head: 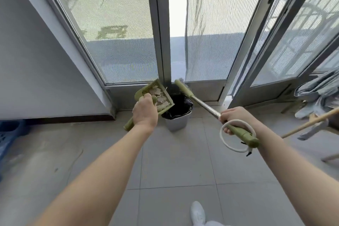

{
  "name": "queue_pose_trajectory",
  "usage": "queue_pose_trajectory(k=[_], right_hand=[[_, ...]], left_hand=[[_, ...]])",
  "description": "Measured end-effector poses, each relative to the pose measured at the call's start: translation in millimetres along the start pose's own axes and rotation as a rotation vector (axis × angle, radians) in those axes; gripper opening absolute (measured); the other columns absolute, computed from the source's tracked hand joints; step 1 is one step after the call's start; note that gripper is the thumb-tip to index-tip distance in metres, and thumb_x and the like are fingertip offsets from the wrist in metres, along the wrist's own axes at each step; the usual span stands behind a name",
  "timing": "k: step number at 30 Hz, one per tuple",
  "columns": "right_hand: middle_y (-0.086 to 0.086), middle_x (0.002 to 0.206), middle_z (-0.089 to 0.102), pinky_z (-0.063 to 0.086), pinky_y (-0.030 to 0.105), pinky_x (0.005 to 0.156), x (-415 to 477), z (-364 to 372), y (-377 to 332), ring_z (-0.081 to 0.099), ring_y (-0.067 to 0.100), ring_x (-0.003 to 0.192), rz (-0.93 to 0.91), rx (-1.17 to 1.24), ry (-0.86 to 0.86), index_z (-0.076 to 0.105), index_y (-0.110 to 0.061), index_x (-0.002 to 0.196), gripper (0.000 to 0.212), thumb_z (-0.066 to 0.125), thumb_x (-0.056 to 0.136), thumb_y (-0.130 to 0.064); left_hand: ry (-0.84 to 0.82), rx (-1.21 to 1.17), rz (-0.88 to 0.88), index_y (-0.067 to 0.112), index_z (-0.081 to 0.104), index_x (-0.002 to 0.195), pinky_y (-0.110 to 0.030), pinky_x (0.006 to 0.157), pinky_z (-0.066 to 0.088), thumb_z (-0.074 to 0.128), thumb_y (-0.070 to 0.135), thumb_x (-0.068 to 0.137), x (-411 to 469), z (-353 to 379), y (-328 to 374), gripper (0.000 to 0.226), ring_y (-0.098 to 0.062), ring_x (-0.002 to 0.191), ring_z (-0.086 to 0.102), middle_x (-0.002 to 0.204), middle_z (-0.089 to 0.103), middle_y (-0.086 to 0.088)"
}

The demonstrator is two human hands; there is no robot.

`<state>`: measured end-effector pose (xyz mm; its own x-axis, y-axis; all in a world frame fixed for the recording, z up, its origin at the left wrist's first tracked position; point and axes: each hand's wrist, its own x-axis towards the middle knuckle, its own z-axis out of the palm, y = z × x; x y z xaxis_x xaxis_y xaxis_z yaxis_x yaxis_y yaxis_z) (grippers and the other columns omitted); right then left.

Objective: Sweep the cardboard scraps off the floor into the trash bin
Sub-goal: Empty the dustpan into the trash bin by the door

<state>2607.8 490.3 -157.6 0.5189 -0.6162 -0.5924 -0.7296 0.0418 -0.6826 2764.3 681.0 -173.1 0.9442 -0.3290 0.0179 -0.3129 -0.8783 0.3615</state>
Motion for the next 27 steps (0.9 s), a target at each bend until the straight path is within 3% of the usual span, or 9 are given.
queue_pose_trajectory(k=[5, 10, 14, 19, 24, 27], right_hand=[[0.009, 0.056, 0.054, 0.041, 0.017, 0.039, 25, -12, 6, 0.049, 0.018, 0.041, -0.014, -0.004, -0.033, 0.053, -0.013, 0.072, 0.02, 0.056, 0.085, 0.001], [0.01, 0.057, 0.054, 0.04, 0.017, 0.032, 35, -9, 9, 0.049, 0.015, 0.03, 0.018, -0.026, -0.046, 0.053, -0.015, 0.072, 0.022, 0.056, 0.084, 0.003], [0.013, 0.056, 0.051, 0.04, 0.017, 0.031, 45, -5, 11, 0.05, 0.018, 0.028, 0.043, -0.008, -0.107, 0.055, -0.005, 0.065, 0.025, 0.053, 0.084, 0.01], [0.01, 0.059, 0.053, 0.039, 0.015, 0.03, 43, 6, 28, 0.047, 0.011, 0.025, 0.076, 0.026, -0.104, 0.053, -0.011, 0.076, 0.017, 0.056, 0.085, 0.002], [0.006, 0.057, 0.052, 0.042, 0.02, 0.032, 37, 7, 35, 0.054, 0.019, 0.038, 0.007, -0.09, -0.189, 0.056, -0.005, 0.067, 0.025, 0.054, 0.085, 0.012], [-0.001, 0.045, 0.054, 0.043, 0.02, 0.033, 36, 4, 37, 0.053, 0.021, 0.041, -0.004, -0.075, -0.163, 0.057, -0.006, 0.064, 0.028, 0.055, 0.084, 0.013]], left_hand=[[-0.056, 0.121, 0.095, 0.006, 0.051, 0.116, -0.041, 0.082, 0.046, 0.043, 0.013, 0.098, 3, 24, 16, 0.02, -0.034, 0.106, 0.059, 0.117, 0.058, -0.014], [-0.076, 0.184, 0.114, 0.007, 0.048, 0.119, -0.039, 0.083, 0.047, 0.042, 0.014, 0.099, 2, 32, 23, 0.022, -0.031, 0.108, 0.059, 0.12, 0.057, -0.011], [-0.085, 0.186, 0.122, 0.007, 0.049, 0.118, -0.04, 0.082, 0.047, 0.042, 0.013, 0.099, 3, 33, 25, 0.021, -0.031, 0.108, 0.059, 0.12, 0.057, -0.011], [-0.096, 0.191, 0.136, 0.007, 0.049, 0.117, -0.04, 0.081, 0.048, 0.042, 0.013, 0.099, -7, 39, 26, 0.02, -0.031, 0.106, 0.06, 0.119, 0.057, -0.011], [-0.103, 0.194, 0.146, 0.008, 0.048, 0.119, -0.04, 0.081, 0.047, 0.041, 0.013, 0.1, -15, 39, 21, 0.021, -0.031, 0.105, 0.059, 0.118, 0.057, -0.01], [-0.117, 0.195, 0.157, 0.007, 0.048, 0.118, -0.039, 0.08, 0.046, 0.041, 0.013, 0.099, -19, 37, 16, 0.021, -0.031, 0.105, 0.059, 0.117, 0.056, -0.01]])
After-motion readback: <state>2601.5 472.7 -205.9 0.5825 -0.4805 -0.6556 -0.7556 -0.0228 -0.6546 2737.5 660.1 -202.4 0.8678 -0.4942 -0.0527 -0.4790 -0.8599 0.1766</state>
